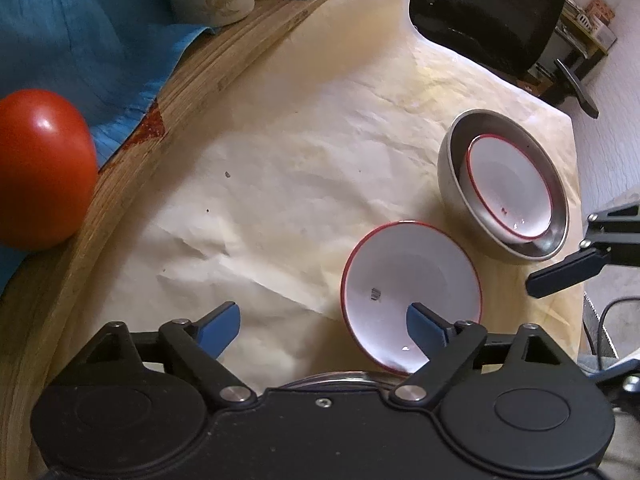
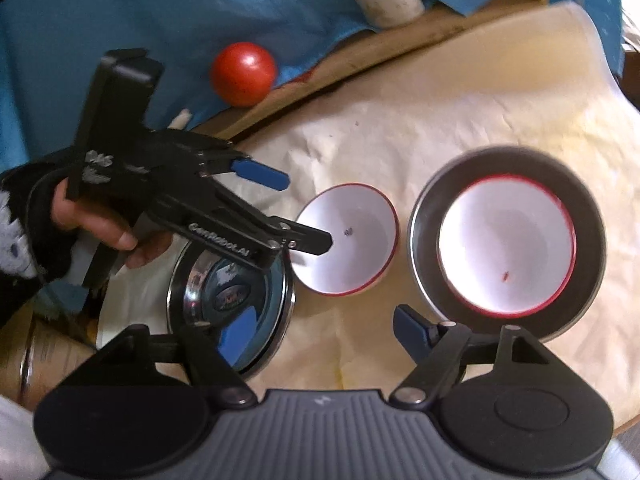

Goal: Organize plates and bowls
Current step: 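Move both tools to the second red-rimmed white bowl, then close both tools on the rim of the second white bowl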

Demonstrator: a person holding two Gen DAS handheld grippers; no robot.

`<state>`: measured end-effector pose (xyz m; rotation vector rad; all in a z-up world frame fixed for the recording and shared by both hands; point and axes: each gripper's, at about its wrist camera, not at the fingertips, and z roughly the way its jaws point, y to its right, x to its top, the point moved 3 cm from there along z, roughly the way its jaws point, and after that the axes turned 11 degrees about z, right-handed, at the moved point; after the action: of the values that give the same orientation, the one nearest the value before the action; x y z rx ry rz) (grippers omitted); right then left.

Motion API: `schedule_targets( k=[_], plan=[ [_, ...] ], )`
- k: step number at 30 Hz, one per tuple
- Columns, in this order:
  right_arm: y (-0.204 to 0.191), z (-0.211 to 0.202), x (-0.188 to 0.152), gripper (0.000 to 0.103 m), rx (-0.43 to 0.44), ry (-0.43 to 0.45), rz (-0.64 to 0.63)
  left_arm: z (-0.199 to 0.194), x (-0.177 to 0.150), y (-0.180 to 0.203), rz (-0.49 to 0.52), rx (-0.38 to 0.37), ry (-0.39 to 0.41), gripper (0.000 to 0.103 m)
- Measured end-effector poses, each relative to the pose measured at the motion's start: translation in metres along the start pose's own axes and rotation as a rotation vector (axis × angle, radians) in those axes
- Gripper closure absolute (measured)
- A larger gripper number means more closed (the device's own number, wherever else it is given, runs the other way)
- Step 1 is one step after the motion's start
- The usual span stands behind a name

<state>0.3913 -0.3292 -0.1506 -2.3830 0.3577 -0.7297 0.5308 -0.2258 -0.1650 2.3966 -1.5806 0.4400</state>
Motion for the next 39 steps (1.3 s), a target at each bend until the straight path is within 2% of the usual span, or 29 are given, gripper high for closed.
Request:
schedule_targets(
  k=[2, 6, 8, 9, 13, 14, 18, 23, 24, 25, 28, 33, 37, 39],
  plan=[
    [0.005, 0.006, -0.001, 0.025, -0.014, 0.009, 0.055, 0.001, 0.000, -0.002, -0.003, 0.002, -0.007, 0.018],
    [0.013, 0.016, -0.002, 0.031, -0.032, 0.032, 0.142, 0.001, -0.001, -0.005, -0.031, -0.006, 0.005, 0.030],
    [0.017, 0.019, -0.002, 0.036, -0.040, 0.040, 0.177, 0.002, -0.001, -0.007, -0.050, -0.013, 0.014, 0.038],
    [0.019, 0.019, -0.002, 0.039, -0.044, 0.047, 0.192, 0.002, -0.001, -0.007, -0.059, -0.015, 0.016, 0.046],
    [0.019, 0.020, 0.000, 0.040, -0.056, 0.072, 0.222, 0.004, 0.000, -0.010, -0.118, -0.034, 0.025, 0.068],
    [0.019, 0.020, 0.001, 0.040, -0.059, 0.075, 0.224, 0.005, 0.001, -0.010, -0.131, -0.041, 0.029, 0.070],
    [0.017, 0.023, 0.001, 0.053, -0.066, 0.073, 0.232, 0.004, 0.000, -0.006, -0.148, -0.067, 0.044, 0.075],
    [0.017, 0.026, 0.000, 0.068, -0.037, 0.065, 0.273, 0.006, -0.002, -0.001, -0.157, -0.065, 0.040, 0.076],
    [0.017, 0.027, 0.000, 0.072, -0.030, 0.066, 0.279, 0.006, -0.002, -0.001, -0.161, -0.064, 0.040, 0.080],
    [0.017, 0.027, 0.000, 0.073, -0.024, 0.067, 0.282, 0.006, -0.002, -0.001, -0.166, -0.063, 0.041, 0.086],
    [0.016, 0.026, -0.001, 0.075, -0.031, 0.073, 0.275, 0.005, -0.002, 0.000, -0.178, -0.061, 0.046, 0.091],
    [0.015, 0.027, 0.000, 0.075, -0.039, 0.075, 0.267, 0.002, -0.005, 0.002, -0.211, -0.038, 0.054, 0.091],
    [0.014, 0.028, 0.000, 0.075, -0.047, 0.078, 0.251, 0.001, -0.007, 0.000, -0.260, -0.007, 0.060, 0.098],
    [0.012, 0.029, -0.001, 0.076, -0.050, 0.082, 0.229, 0.000, -0.009, 0.001, -0.285, 0.009, 0.071, 0.098]
  ],
)
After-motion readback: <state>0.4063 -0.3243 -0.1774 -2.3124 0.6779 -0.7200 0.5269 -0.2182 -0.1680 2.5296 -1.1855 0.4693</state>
